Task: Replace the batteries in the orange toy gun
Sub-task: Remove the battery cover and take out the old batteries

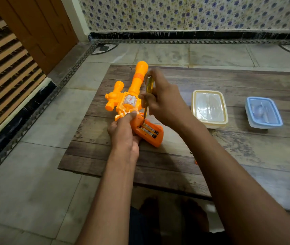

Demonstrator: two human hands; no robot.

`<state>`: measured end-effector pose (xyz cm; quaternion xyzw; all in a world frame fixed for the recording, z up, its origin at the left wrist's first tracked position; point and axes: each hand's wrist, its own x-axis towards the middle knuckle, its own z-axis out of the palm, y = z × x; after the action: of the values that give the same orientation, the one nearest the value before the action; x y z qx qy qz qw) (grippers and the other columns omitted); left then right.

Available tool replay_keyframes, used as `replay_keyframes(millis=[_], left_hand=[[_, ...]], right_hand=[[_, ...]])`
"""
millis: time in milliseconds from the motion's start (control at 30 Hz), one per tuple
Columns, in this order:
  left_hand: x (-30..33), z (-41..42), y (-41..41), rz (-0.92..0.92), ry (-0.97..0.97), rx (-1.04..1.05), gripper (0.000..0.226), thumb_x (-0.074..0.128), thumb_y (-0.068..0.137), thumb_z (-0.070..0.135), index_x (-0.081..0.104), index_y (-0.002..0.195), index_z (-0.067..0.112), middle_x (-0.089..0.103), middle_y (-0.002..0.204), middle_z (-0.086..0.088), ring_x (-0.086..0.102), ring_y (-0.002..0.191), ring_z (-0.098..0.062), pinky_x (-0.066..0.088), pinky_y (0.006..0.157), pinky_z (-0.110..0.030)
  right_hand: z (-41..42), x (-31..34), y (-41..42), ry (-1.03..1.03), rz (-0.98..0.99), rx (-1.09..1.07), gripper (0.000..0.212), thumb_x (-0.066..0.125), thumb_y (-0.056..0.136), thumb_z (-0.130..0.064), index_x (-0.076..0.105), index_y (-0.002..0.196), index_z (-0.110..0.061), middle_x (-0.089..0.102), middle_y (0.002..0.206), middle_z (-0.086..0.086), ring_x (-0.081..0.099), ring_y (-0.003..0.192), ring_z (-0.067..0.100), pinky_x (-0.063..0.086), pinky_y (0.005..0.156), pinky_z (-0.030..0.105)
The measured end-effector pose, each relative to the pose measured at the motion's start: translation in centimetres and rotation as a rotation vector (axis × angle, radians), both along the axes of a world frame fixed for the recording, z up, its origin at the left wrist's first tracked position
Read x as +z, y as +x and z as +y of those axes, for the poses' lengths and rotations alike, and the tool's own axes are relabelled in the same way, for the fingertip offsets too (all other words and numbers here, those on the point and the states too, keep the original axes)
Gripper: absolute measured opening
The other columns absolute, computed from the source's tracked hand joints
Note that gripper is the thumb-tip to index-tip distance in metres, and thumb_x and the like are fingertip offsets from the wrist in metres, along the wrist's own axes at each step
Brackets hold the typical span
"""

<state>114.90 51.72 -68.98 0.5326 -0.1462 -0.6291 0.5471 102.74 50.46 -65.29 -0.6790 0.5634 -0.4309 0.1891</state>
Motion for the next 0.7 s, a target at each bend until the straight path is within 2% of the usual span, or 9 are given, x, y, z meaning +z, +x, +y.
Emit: replay_keyframes(millis=[67,167,267,367,467,567,633,700], left_hand=[[0.1,0.1,0.0,-0.011,0.004,-0.011,0.031,0.071,0.088,0.002,0.07,0.119,0.007,0.077,0.095,-0.014,0.076,0.091,-0.032,0.065,0.075,-0.047],[0.0,0.0,0.2,-0.015,0.01,-0.029,0.031,0.073,0.086,0.005,0.071,0.117,0.009,0.078,0.106,-0.019,0.075,0.105,-0.04,0.062,0.088,-0.059],[0.2,0.0,0.2,-0.014,0.004,-0.038,0.033,0.074,0.085,0.006,0.072,0.117,0.009,0.077,0.11,-0.022,0.074,0.107,-0.043,0.06,0.09,-0.064],[0.2,0.1,0.0,-0.024,0.01,-0.02,0.027,0.074,0.085,0.005,0.073,0.112,0.01,0.077,0.109,-0.022,0.074,0.106,-0.042,0.06,0.091,-0.063],[0.1,0.1,-0.1,0.0,0.009,-0.016,0.02,0.074,0.085,0.004,0.069,0.102,0.014,0.077,0.107,-0.023,0.074,0.106,-0.043,0.059,0.093,-0.063],[-0.2,0.0,0.1,0.004,0.001,-0.008,0.02,0.075,0.087,0.005,0.064,0.095,0.019,0.074,0.097,-0.009,0.072,0.1,-0.033,0.059,0.093,-0.055],[-0.2,0.0,0.1,0.01,-0.003,-0.003,0.02,0.075,0.088,0.004,0.064,0.094,0.02,0.073,0.095,-0.007,0.072,0.1,-0.031,0.059,0.093,-0.054],[-0.2,-0.1,0.0,0.016,-0.001,-0.004,0.02,0.075,0.087,0.003,0.067,0.099,0.017,0.075,0.097,-0.011,0.074,0.101,-0.035,0.059,0.093,-0.056]], right_hand=[[-1.0,1.0,0.1,0.061,0.075,0.047,0.04,0.065,0.094,-0.016,0.043,0.127,-0.008,0.069,0.089,0.022,0.066,0.076,0.041,0.056,0.067,0.054],[-2.2,2.0,0.2,0.16,0.157,0.11,0.04,0.065,0.094,-0.012,0.041,0.126,-0.015,0.066,0.097,0.023,0.068,0.082,0.036,0.059,0.069,0.054],[-3.0,2.6,0.5,0.207,0.211,0.131,0.04,0.064,0.095,-0.009,0.042,0.128,-0.011,0.068,0.098,0.024,0.069,0.084,0.036,0.059,0.069,0.057],[-3.2,3.0,0.9,0.224,0.26,0.132,0.046,0.064,0.093,-0.009,0.04,0.133,-0.011,0.067,0.099,0.027,0.067,0.088,0.04,0.058,0.069,0.058],[-3.3,3.3,1.0,0.225,0.282,0.124,0.047,0.065,0.094,-0.011,0.041,0.135,-0.009,0.065,0.101,0.026,0.065,0.09,0.039,0.057,0.071,0.053],[-3.6,3.7,0.7,0.219,0.327,0.122,0.042,0.064,0.097,-0.018,0.042,0.132,-0.009,0.059,0.106,0.022,0.06,0.09,0.037,0.048,0.064,0.041],[-3.4,3.5,0.3,0.19,0.327,0.116,0.035,0.065,0.098,-0.02,0.043,0.124,-0.009,0.058,0.1,0.02,0.059,0.087,0.037,0.042,0.059,0.036],[-2.7,2.9,-0.1,0.142,0.23,0.11,0.031,0.064,0.097,-0.021,0.044,0.118,-0.01,0.063,0.094,0.019,0.064,0.084,0.038,0.053,0.062,0.046]])
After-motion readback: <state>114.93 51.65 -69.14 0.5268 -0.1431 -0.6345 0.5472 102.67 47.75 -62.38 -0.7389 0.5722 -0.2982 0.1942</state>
